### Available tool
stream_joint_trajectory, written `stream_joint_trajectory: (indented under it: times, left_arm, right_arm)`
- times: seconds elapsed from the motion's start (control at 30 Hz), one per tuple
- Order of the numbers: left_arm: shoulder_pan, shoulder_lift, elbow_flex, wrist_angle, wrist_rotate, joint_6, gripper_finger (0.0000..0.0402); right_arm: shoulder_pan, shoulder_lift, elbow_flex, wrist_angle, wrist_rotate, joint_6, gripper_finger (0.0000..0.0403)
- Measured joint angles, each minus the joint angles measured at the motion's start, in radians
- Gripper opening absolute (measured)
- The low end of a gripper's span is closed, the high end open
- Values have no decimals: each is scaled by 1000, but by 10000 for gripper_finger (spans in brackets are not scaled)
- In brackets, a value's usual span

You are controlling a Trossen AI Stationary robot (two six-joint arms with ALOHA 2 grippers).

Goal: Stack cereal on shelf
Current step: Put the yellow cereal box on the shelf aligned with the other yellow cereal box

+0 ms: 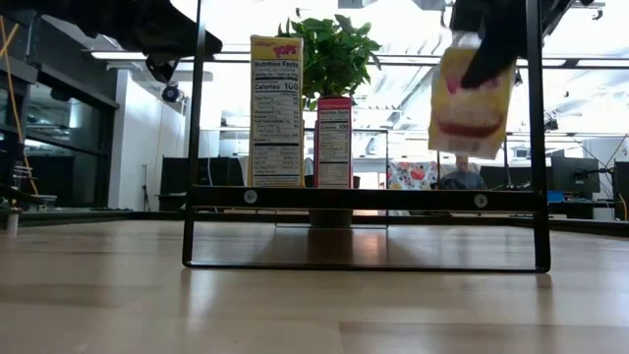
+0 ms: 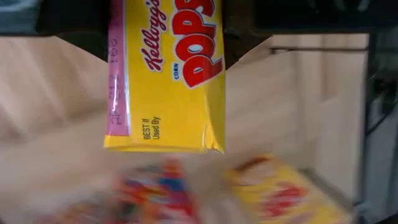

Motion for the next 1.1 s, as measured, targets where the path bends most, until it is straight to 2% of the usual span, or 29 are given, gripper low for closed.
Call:
stream_joint_trajectory:
  times: [0.13, 0.27, 0.47, 0.7, 0.87, 1.1]
  left_arm:
    - [0, 0, 0, 10, 0, 0, 0]
    - [0, 0, 0, 9, 0, -1, 0]
    - [0, 0, 0, 8, 0, -1, 0]
    - [0, 0, 0, 7, 0, -1, 0]
    - [0, 0, 0, 7, 0, -1, 0]
    - [0, 0, 0, 6, 1, -2, 0]
  right_arm:
    - [181, 49, 0, 136, 88, -47, 116]
    - [266, 130, 0, 279, 174, -105, 116]
    - [289, 261, 0, 438, 145, -182, 116]
    - [289, 344, 4, 570, 109, -205, 116]
    - [309, 411, 103, 489, 109, -233, 116]
    - [334, 537, 292, 222, 201, -285, 116]
